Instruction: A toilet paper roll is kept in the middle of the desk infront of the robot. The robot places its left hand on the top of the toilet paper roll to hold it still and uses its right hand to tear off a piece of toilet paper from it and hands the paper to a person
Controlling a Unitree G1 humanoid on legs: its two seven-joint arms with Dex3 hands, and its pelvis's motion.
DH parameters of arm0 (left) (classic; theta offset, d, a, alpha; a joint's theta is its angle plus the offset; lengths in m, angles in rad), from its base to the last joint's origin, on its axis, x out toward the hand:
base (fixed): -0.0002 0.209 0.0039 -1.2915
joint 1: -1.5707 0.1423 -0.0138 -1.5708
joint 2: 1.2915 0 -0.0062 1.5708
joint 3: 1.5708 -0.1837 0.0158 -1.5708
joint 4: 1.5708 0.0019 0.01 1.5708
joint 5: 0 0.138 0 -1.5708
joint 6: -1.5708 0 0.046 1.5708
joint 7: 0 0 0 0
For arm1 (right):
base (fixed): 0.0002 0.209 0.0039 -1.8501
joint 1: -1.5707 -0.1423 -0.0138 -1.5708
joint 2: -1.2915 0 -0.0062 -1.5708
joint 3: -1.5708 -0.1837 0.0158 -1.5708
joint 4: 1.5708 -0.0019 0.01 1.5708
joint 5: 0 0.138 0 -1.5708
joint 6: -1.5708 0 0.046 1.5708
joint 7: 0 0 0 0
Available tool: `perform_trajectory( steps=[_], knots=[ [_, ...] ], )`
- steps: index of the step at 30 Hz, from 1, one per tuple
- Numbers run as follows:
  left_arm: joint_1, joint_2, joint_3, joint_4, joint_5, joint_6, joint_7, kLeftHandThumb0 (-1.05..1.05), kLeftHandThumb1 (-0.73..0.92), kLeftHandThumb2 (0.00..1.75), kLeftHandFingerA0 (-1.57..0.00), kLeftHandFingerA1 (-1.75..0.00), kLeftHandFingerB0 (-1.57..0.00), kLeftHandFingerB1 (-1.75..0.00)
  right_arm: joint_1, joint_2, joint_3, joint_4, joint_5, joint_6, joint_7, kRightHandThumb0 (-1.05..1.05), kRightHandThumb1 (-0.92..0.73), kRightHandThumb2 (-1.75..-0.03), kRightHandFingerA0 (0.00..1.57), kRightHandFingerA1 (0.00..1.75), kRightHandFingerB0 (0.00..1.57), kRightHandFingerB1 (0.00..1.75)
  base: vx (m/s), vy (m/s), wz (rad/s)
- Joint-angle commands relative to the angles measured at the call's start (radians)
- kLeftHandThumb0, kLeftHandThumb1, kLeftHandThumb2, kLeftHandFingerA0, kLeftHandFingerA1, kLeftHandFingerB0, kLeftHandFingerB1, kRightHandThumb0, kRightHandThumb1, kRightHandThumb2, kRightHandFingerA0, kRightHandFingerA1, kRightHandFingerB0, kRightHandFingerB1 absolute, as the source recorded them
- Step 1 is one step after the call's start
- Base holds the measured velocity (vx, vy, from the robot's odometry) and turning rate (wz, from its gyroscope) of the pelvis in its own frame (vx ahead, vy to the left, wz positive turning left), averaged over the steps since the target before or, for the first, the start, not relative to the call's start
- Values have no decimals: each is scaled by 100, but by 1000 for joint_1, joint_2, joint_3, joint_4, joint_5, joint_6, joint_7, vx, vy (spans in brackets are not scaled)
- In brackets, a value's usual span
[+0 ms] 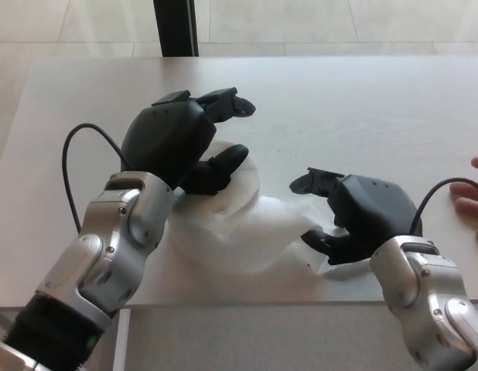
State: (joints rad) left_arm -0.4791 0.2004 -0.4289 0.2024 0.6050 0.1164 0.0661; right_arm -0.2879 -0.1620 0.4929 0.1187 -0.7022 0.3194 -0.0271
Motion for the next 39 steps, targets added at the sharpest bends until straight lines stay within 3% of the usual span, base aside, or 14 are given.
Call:
perform_trajectory(
  steps=[1,12,14,16,19,20,24,30,32,34,35,36,37,39],
  knots=[
    [22,1,21,35,6,-9,24,-53,59,100,-26,-56,-44,-60,92,45,-21,114,-33,-23,-226,-19,-66,-65,87,165,65,59,0,0,0],
    [21,2,25,47,19,-25,34,-54,61,101,-27,-57,-45,-60,117,-33,42,146,-120,-46,-200,-29,-56,-60,92,157,96,64,0,0,0],
    [20,0,24,54,19,-32,40,-54,61,101,-28,-57,-45,-60,124,-37,45,155,-125,-58,-228,-32,-57,-59,85,169,86,74,0,0,0],
    [16,-2,19,63,22,-33,41,-52,60,100,-27,-56,-45,-61,148,-13,9,154,-76,-99,-282,-20,-64,-75,84,167,80,116,0,0,0],
    [15,-2,15,69,26,-42,54,-53,59,100,-28,-57,-46,-61,158,5,-20,140,-53,-124,-290,-20,-59,-75,101,162,86,101,0,0,0],
    [13,-1,14,74,26,-47,59,-53,59,100,-28,-57,-46,-61,160,12,-32,138,-41,-153,-310,-14,-63,-79,84,170,77,119,0,0,0],
    [9,-2,11,86,29,-52,68,-52,59,101,-28,-58,-46,-61,171,42,-82,161,16,-250,-365,-11,-61,-103,84,175,68,162,0,0,0],
    [8,-9,6,88,26,-36,48,-51,59,100,-27,-56,-44,-60,181,118,-155,193,80,-364,-461,-15,-53,-120,87,174,77,151,0,0,0],
    [3,-12,4,96,26,-40,54,-51,59,100,-28,-56,-45,-61,181,171,-197,173,117,-347,-464,-15,-51,-123,94,155,85,128,0,0,0],
    [1,-14,0,106,29,-52,65,-53,60,101,-28,-57,-45,-61,177,222,-238,170,160,-379,-487,-19,-50,-129,95,161,80,144,0,0,0],
    [-2,-19,-3,115,33,-51,74,-55,74,64,-35,-49,-49,-46,165,244,-250,167,165,-393,-505,-19,-56,-128,89,175,73,160,0,0,0],
    [-2,-19,-3,116,33,-51,75,-55,74,64,-35,-49,-49,-46,164,249,-254,168,164,-397,-506,-19,-56,-128,89,175,73,160,0,0,0],
    [-2,-19,-6,118,36,-49,72,-52,60,102,-28,-58,-45,-61,162,265,-266,162,169,-396,-502,-23,-60,-119,88,174,71,163,0,0,0],
    [-1,-20,-9,116,33,-46,62,-53,60,102,-27,-57,-45,-61,150,296,-287,163,184,-440,-531,-21,-62,-113,87,173,73,162,0,0,0]
  ],
)
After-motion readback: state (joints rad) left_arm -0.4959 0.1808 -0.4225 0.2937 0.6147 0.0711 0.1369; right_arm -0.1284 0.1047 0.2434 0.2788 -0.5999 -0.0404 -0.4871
